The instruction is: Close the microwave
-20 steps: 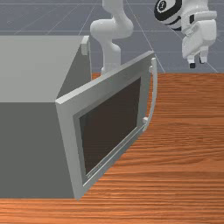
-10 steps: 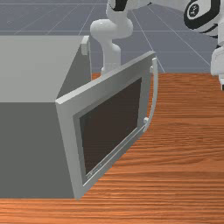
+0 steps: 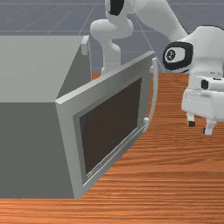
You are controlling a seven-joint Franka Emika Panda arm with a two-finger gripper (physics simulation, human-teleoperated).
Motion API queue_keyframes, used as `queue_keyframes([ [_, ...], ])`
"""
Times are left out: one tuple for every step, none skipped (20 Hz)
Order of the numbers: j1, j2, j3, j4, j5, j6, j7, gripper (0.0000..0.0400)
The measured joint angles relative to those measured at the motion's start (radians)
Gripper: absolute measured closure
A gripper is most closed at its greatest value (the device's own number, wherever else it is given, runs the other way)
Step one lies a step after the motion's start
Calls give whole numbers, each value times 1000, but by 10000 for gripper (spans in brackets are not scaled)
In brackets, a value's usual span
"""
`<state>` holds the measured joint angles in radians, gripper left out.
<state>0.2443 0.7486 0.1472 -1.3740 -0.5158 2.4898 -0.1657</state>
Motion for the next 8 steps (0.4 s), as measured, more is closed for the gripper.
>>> queue_keyframes([
  [-34, -34, -11, -57, -16, 20, -29, 0],
  [-75, -64, -2, -109, -9, 51, -69, 0],
  [-102, -90, 9, -154, -9, 76, -109, 0],
  [-140, -113, 39, -197, 18, 106, -161, 0],
  [-175, -143, 53, -248, 20, 135, -222, 0],
  [-246, -175, 85, -297, 44, 168, -324, 0],
  [-343, -190, 120, -326, 80, 187, -441, 0],
  [-412, -195, 115, -334, 59, 195, -545, 0],
])
